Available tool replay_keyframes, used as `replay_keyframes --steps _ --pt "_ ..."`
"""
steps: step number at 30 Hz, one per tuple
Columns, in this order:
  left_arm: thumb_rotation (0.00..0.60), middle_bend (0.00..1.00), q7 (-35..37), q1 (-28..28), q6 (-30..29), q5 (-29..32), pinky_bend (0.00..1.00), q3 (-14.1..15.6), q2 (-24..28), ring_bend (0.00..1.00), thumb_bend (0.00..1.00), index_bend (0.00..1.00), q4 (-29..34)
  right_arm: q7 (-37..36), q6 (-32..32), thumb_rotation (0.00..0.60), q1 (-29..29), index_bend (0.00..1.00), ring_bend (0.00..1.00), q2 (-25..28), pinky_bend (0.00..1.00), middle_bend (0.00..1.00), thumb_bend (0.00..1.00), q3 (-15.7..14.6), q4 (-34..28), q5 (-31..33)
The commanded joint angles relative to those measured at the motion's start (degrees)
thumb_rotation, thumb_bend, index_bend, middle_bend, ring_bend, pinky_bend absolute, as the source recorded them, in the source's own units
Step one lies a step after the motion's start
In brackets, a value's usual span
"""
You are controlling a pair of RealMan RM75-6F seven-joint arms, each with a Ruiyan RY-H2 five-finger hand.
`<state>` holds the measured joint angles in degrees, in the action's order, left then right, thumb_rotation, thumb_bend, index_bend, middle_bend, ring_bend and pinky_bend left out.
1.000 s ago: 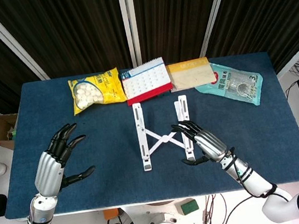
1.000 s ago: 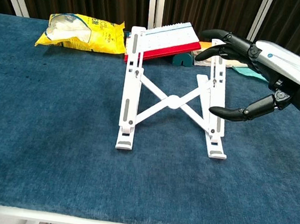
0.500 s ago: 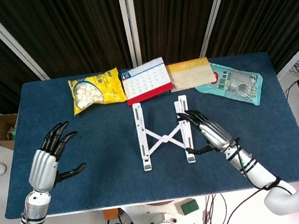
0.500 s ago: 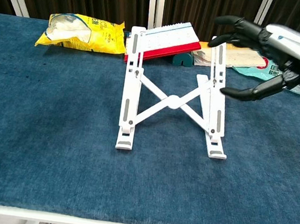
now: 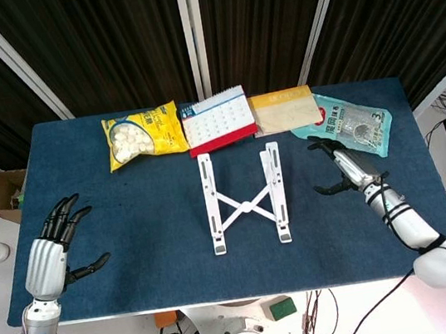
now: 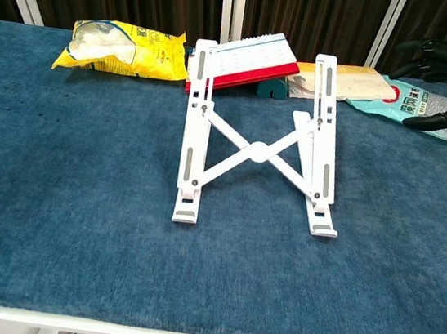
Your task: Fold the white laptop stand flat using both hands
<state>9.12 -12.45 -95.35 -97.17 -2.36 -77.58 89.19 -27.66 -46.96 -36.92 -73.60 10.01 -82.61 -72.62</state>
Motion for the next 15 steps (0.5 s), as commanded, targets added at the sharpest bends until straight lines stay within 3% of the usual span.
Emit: replay_keyframes --steps 1,8,15 --pt "0.6 0.06 -0.3 0.1 0.3 0.0 0.15 0.1 0.1 0.04 0.0 0.18 0.2 -3.1 7.1 0.6 -5.0 0.04 0.02 -3.6 0.02 0.18 0.13 2.1 6.2 1.6" --pt "0.6 0.06 -1.2 0.7 0.4 0.4 0.15 0.1 1.2 0.04 0.0 0.18 1.2 -6.2 18.0 0.6 -11.0 0.04 0.0 -7.7 0.0 0.15 0.02 3.4 12.8 2.9" --pt "0.6 0.06 -2.3 1.2 0.6 0.4 0.15 0.1 2.0 0.04 0.0 0.18 2.3 -15.1 20.4 0.6 -12.6 0.08 0.0 -9.0 0.0 0.14 0.0 5.0 11.0 -3.1"
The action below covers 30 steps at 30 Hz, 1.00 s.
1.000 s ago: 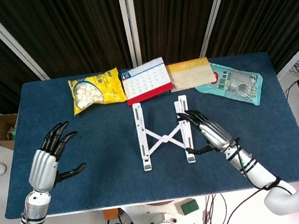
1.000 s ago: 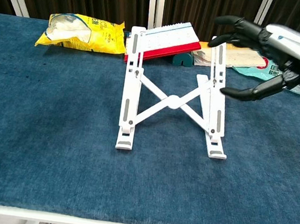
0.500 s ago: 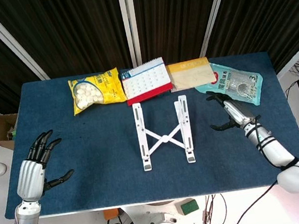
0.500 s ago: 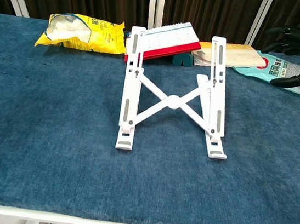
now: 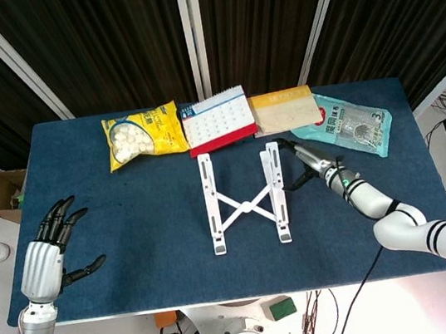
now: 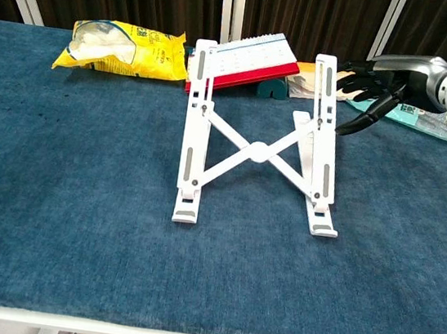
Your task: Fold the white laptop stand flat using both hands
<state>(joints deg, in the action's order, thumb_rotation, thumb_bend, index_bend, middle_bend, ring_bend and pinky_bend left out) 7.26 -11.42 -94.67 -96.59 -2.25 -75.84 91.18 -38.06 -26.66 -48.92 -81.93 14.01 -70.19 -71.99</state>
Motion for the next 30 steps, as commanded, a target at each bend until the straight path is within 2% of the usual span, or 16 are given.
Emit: replay_keyframes --steps 1,5,8,12,15,18,22,27,30 --pt "0.6 0.06 -0.7 0.2 -0.1 -0.3 0.15 0.0 0.4 0.04 0.0 0.18 0.5 -6.7 -0.5 0.6 -0.3 0.09 0.0 -0.5 0.0 0.14 0.0 1.1 -2.3 -5.1" --pt "0.6 0.06 -1.3 0.8 -0.6 -0.5 0.15 0.2 0.9 0.04 0.0 0.18 1.2 -16.7 -5.3 0.6 1.6 0.14 0.0 1.7 0.0 0.18 0.0 -0.6 -5.9 -12.7" --pt "0.6 0.06 -1.3 1.2 -0.7 -0.5 0.15 0.3 1.2 0.04 0.0 0.18 1.5 -25.6 -12.0 0.6 3.3 0.18 0.0 3.4 0.0 0.21 0.0 -3.4 -7.5 -19.3" --pt "0.6 0.06 -1.6 1.5 -1.0 -1.0 0.15 0.5 1.3 0.04 0.0 0.18 1.7 -36.8 -24.0 0.6 5.7 0.25 0.03 5.0 0.0 0.27 0.0 -8.2 -7.8 -27.1" --pt "0.6 0.06 -1.9 1.8 -1.3 -1.5 0.15 0.6 1.3 0.04 0.0 0.18 1.8 -41.5 -31.8 0.6 7.8 0.29 0.08 5.0 0.0 0.31 0.0 -10.8 -7.7 -29.9" --pt "0.6 0.06 -2.0 1.9 -1.4 -1.7 0.15 0.5 1.5 0.04 0.0 0.18 2.0 -44.7 -37.0 0.6 9.5 0.35 0.12 4.0 0.01 0.34 0.05 -12.9 -8.1 -31.0" --pt "0.6 0.06 -1.8 2.1 -1.6 -1.9 0.15 0.5 1.5 0.04 0.0 0.18 2.1 -48.9 -39.2 0.6 10.2 0.4 0.17 2.4 0.09 0.38 0.16 -16.2 -9.2 -31.9" --pt "0.6 0.06 -1.2 2.4 -1.9 -2.1 0.15 0.5 1.2 0.04 0.0 0.18 1.8 -53.6 -37.2 0.6 10.2 0.42 0.17 0.9 0.11 0.39 0.19 -19.2 -10.6 -29.6" --pt "0.6 0.06 -0.9 2.6 -1.9 -2.1 0.15 0.6 1.2 0.04 0.0 0.18 1.6 -57.4 -36.7 0.6 10.3 0.42 0.17 0.7 0.11 0.39 0.22 -19.8 -11.4 -27.7"
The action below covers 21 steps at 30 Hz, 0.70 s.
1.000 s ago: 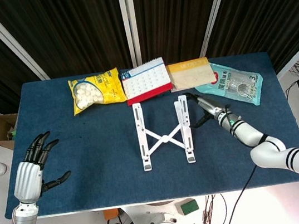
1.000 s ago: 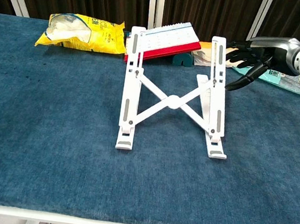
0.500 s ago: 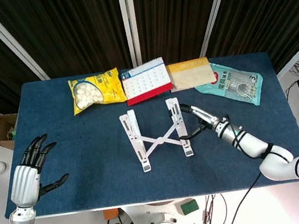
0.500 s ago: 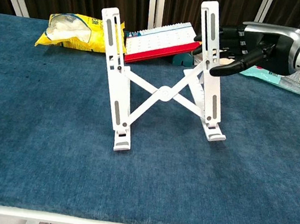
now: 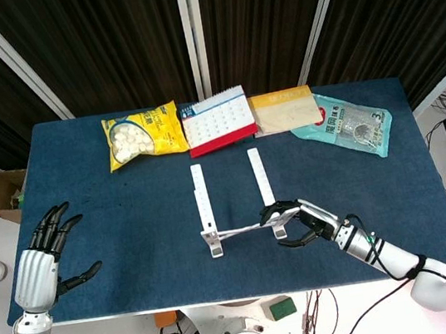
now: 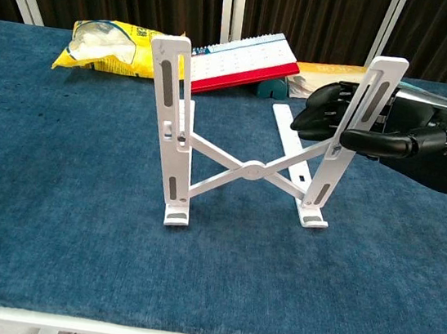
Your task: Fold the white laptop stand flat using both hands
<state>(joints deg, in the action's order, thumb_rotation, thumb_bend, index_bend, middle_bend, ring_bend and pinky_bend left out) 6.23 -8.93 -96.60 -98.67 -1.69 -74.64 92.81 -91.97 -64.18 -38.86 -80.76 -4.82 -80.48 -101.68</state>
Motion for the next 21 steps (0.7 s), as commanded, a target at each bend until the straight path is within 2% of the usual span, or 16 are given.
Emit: replay_keyframes --steps 1,8,14,21 --pt "0.6 0.06 0.3 0.0 0.2 0.0 0.15 0.1 0.1 0.04 0.0 0.18 -0.1 -4.4 0.8 0.6 0.3 0.42 0.17 -0.4 0.11 0.39 0.23 -1.0 -1.4 2.6" --pt "0.6 0.06 3.1 -3.0 6.1 -0.3 0.15 0.6 1.9 0.04 0.0 0.18 0.2 -9.7 3.6 0.6 -0.1 0.42 0.17 1.6 0.13 0.39 0.3 -1.3 -5.6 6.7" --pt "0.6 0.06 7.5 -8.3 11.9 -2.3 0.15 -0.1 2.9 0.04 0.0 0.18 1.8 -10.7 6.4 0.6 -0.2 0.42 0.17 3.2 0.13 0.39 0.33 -0.4 -10.2 10.6" --pt "0.6 0.06 19.4 -15.8 18.8 -3.8 0.15 -0.9 0.4 0.04 0.0 0.18 1.5 0.4 2.2 0.6 1.5 0.35 0.15 5.3 0.1 0.35 0.33 -0.3 -11.0 7.9"
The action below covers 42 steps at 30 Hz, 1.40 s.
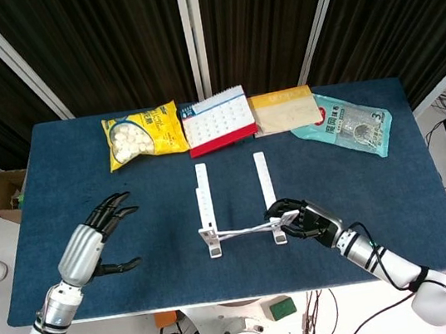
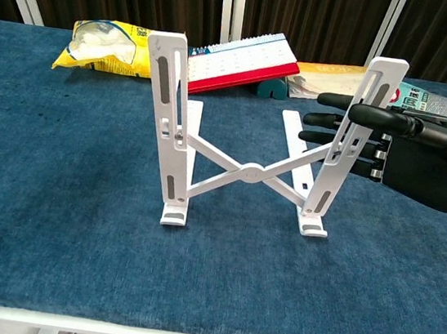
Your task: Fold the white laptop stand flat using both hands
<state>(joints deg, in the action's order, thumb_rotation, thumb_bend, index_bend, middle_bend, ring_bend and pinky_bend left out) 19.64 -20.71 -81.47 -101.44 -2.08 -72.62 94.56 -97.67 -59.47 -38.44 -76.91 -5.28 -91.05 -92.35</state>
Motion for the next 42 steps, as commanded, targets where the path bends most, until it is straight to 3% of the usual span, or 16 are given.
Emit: replay_keyframes --steps 1,9,23,32,42 --pt "0.6 0.06 7.8 -5.0 4.5 -1.2 0.15 -0.5 -2.2 0.04 0.0 0.18 -0.5 7.3 -2.8 0.6 1.3 0.35 0.15 1.9 0.1 0.34 0.33 0.1 -0.7 -1.5" --pt "0.6 0.06 22.2 -12.1 8.6 -1.7 0.16 -0.9 -8.1 0.04 0.0 0.17 -4.4 12.3 -3.5 0.6 3.1 0.34 0.15 2.7 0.1 0.34 0.33 -1.5 -1.4 -2.3" --pt "0.6 0.06 27.5 -16.9 11.5 1.5 0.2 -0.5 -16.2 0.04 0.0 0.17 -10.3 10.5 -4.8 0.6 4.5 0.34 0.15 1.8 0.1 0.34 0.33 -2.5 0.6 -3.2" --pt "0.6 0.06 32.3 -16.8 14.7 5.3 0.25 2.3 -19.5 0.04 0.0 0.17 -12.9 10.3 -4.8 0.6 4.5 0.34 0.15 2.0 0.1 0.34 0.33 -2.0 0.6 -2.8" --pt "0.6 0.06 43.9 -16.8 18.5 5.7 0.26 7.5 -20.3 0.04 0.0 0.17 -13.1 9.4 -4.2 0.6 4.2 0.34 0.15 2.0 0.1 0.34 0.33 -0.7 0.6 -1.7"
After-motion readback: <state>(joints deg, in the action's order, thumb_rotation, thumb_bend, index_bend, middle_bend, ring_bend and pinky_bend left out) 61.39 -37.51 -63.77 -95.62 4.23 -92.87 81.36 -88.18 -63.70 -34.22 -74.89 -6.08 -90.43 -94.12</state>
